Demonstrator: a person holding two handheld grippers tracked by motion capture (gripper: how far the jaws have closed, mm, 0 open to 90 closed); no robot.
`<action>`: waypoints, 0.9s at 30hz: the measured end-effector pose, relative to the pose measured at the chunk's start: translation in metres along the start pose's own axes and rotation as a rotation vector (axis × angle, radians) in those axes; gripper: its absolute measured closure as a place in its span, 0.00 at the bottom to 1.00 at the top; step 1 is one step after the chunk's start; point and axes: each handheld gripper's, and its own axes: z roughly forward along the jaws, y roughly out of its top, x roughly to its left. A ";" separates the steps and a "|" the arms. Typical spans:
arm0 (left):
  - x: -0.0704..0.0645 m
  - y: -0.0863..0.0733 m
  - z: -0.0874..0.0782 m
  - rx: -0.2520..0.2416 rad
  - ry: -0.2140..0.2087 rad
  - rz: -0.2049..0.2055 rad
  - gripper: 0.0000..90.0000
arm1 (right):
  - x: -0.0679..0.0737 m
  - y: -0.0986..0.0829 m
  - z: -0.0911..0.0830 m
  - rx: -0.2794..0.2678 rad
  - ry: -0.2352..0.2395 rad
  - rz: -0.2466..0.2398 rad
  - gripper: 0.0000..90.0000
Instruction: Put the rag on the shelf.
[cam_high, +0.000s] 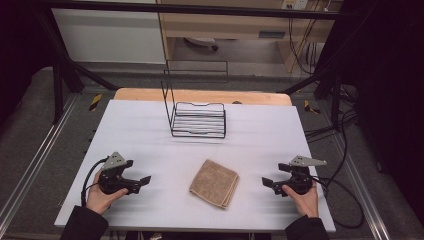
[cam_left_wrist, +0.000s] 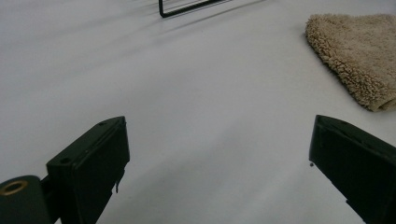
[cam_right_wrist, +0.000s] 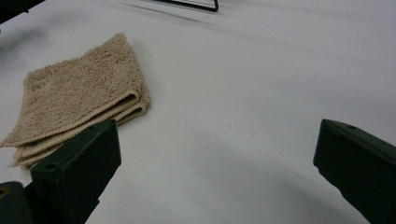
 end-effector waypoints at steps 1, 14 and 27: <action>-0.001 0.000 0.001 0.000 -0.003 0.000 0.05 | 0.000 0.000 0.000 0.001 -0.001 -0.002 0.01; -0.015 0.007 0.011 0.016 -0.023 0.007 0.06 | 0.003 0.001 0.002 0.009 -0.007 -0.001 0.01; -0.030 0.015 0.022 0.034 -0.038 0.004 0.08 | 0.006 0.002 0.005 0.020 -0.012 -0.011 0.01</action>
